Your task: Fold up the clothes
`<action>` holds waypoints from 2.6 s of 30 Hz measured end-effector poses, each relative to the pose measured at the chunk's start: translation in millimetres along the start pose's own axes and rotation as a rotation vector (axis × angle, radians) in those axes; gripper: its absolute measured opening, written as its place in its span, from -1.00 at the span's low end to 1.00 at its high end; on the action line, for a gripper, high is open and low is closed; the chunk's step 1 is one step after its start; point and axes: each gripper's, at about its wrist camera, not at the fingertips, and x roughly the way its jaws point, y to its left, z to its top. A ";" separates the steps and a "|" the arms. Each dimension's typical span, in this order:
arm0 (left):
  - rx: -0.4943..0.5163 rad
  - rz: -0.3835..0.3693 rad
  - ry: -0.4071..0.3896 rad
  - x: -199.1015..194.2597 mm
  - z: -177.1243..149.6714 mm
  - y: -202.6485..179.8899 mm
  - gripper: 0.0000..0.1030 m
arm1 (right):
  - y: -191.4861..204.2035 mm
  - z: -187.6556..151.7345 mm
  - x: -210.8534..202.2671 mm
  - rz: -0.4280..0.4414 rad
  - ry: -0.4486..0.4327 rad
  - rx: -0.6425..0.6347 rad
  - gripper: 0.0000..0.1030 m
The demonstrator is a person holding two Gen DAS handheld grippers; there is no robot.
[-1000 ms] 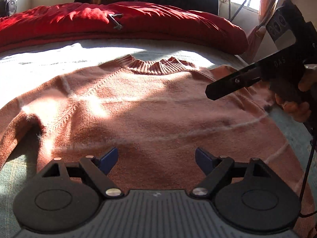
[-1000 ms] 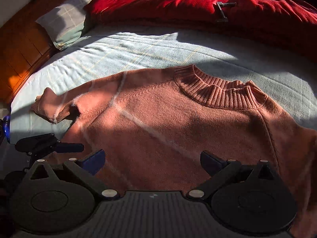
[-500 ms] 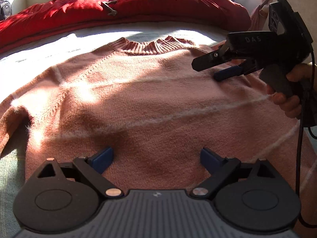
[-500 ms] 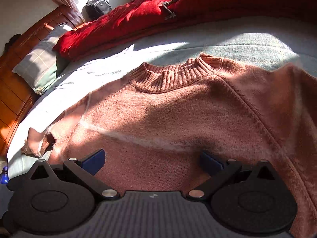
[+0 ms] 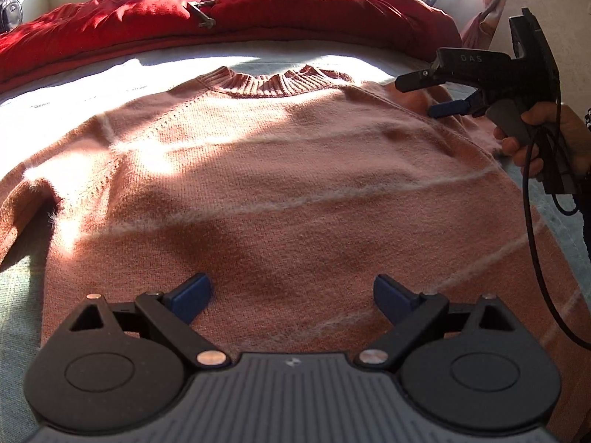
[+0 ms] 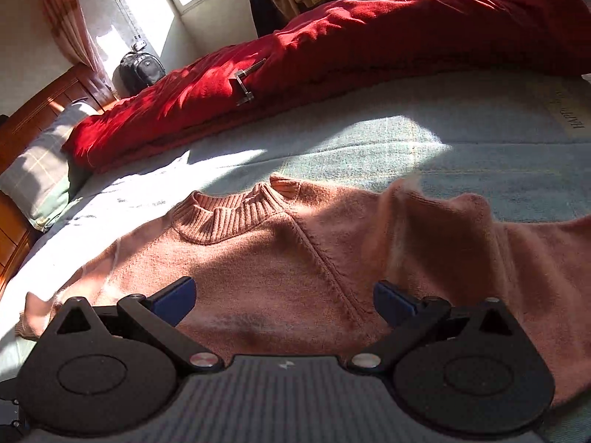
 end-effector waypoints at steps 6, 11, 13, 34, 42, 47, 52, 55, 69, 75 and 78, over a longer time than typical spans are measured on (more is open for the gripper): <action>-0.030 -0.025 -0.001 1.6 0.9 8.9 0.84 | -29.2 18.9 37.7 -0.161 -0.063 0.007 1.00; -0.033 -0.027 -0.007 2.5 0.4 10.3 0.87 | -37.3 41.5 31.2 -0.138 -0.046 0.115 1.00; -0.043 -0.032 -0.011 2.0 0.1 11.7 0.87 | -30.6 43.6 17.1 -0.069 -0.068 0.139 1.00; -0.070 -0.067 -0.037 -0.2 -0.5 17.9 0.92 | 60.7 37.8 96.1 -0.332 0.085 -0.205 1.00; -0.079 -0.090 -0.050 -1.6 -1.4 22.1 0.94 | 84.4 35.9 101.5 -0.109 0.029 -0.165 1.00; -0.081 -0.100 -0.055 -2.9 -1.8 23.1 0.95 | 78.7 49.5 139.5 -0.195 0.020 -0.210 1.00; -0.087 -0.112 -0.063 -3.5 -2.2 24.7 0.96 | 77.6 70.9 134.9 -0.187 0.067 -0.159 1.00; -0.087 -0.116 -0.065 -3.6 -2.7 25.6 0.96 | 80.1 68.4 100.7 -0.115 0.084 -0.132 1.00; -0.015 -0.066 -0.118 -21.1 10.0 7.8 0.97 | 73.1 -75.3 -28.2 0.017 0.173 -0.272 1.00; 0.057 -0.081 -0.119 -10.0 31.0 -8.9 0.97 | 65.6 -118.1 -50.2 -0.073 0.116 -0.321 1.00; 0.054 -0.098 -0.087 12.0 39.7 -12.5 0.97 | 63.0 -126.9 -50.6 -0.093 0.094 -0.318 1.00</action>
